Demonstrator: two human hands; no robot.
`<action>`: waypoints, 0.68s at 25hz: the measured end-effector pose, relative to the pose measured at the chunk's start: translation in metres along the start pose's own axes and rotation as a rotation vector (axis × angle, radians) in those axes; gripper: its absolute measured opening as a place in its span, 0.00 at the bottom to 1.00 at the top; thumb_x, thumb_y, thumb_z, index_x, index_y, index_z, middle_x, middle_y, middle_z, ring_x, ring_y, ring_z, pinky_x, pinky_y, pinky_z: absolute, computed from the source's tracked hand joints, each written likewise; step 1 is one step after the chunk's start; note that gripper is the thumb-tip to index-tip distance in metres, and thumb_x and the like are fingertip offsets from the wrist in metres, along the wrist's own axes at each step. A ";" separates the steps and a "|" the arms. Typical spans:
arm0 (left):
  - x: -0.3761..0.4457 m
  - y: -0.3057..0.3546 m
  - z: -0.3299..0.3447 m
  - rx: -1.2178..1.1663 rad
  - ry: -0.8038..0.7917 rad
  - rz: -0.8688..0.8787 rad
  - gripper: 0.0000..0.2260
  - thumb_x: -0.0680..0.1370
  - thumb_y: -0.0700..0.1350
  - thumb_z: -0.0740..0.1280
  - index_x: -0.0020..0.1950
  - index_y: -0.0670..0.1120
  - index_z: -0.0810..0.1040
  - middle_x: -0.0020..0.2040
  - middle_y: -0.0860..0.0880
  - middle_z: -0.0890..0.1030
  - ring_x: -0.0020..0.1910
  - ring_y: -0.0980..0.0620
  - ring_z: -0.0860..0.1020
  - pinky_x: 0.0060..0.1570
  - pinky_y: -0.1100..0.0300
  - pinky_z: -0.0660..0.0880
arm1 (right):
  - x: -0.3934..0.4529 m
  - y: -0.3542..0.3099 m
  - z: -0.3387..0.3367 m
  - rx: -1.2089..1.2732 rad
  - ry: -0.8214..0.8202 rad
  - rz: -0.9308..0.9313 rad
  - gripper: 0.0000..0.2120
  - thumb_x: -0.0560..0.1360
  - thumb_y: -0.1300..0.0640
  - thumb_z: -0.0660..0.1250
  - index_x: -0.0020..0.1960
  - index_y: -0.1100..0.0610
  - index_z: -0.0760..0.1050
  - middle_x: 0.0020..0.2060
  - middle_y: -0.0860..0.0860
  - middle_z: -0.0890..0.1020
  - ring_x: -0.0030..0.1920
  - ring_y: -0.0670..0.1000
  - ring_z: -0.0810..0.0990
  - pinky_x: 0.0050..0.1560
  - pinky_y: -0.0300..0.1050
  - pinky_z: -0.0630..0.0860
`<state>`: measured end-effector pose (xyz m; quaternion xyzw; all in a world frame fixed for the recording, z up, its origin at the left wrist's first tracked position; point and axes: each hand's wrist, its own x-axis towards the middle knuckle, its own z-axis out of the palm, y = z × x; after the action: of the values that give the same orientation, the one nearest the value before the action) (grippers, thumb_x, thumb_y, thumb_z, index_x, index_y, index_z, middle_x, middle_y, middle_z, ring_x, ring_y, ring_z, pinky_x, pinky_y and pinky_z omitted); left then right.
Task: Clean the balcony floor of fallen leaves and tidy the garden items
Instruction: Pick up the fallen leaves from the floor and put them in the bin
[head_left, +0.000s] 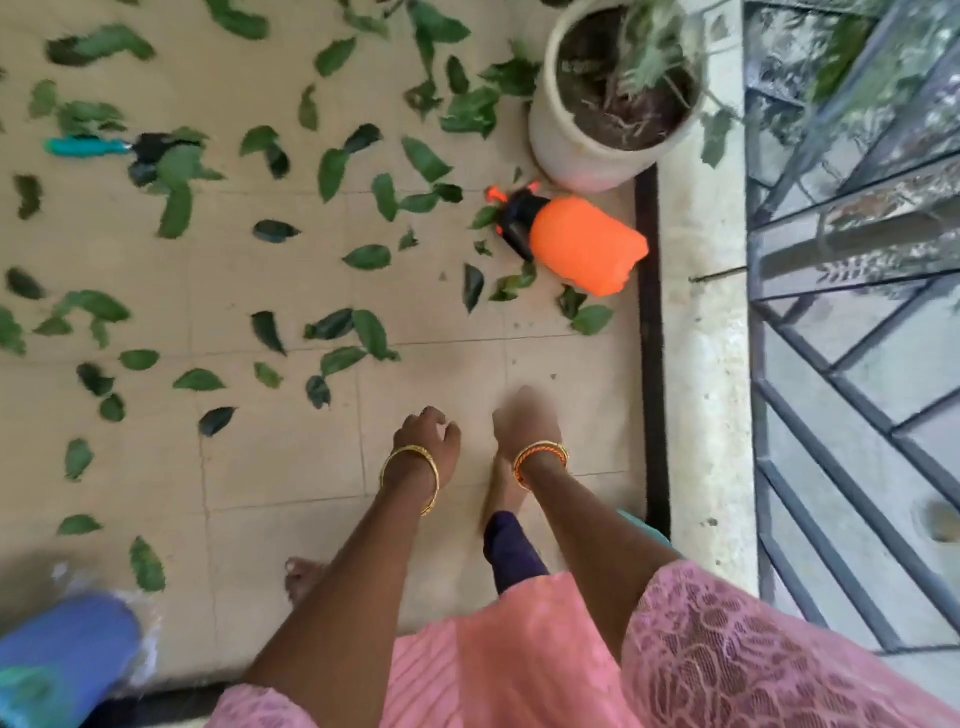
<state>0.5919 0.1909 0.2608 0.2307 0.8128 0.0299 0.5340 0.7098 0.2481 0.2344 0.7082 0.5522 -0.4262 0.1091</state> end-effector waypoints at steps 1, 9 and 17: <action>0.008 0.020 0.011 0.054 -0.020 0.014 0.14 0.80 0.50 0.58 0.63 0.45 0.73 0.63 0.40 0.72 0.62 0.41 0.72 0.61 0.52 0.70 | 0.016 0.008 -0.016 0.021 0.016 0.008 0.05 0.72 0.57 0.60 0.45 0.59 0.70 0.45 0.57 0.80 0.45 0.59 0.77 0.42 0.45 0.72; 0.065 0.108 0.058 0.226 -0.095 0.098 0.15 0.81 0.50 0.58 0.64 0.46 0.72 0.64 0.41 0.71 0.61 0.42 0.72 0.62 0.51 0.69 | 0.122 0.074 -0.086 0.168 0.140 0.172 0.07 0.74 0.59 0.63 0.49 0.61 0.74 0.46 0.57 0.80 0.47 0.58 0.77 0.44 0.45 0.73; 0.156 0.111 0.092 0.544 -0.151 0.154 0.19 0.81 0.50 0.56 0.71 0.46 0.66 0.68 0.42 0.70 0.67 0.43 0.68 0.64 0.50 0.68 | 0.205 0.111 -0.062 0.320 0.141 0.302 0.07 0.73 0.61 0.61 0.50 0.59 0.75 0.46 0.56 0.80 0.43 0.54 0.76 0.42 0.43 0.71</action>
<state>0.6606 0.3355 0.1213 0.4281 0.7291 -0.1657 0.5077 0.8423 0.3875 0.0894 0.8191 0.3716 -0.4367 0.0192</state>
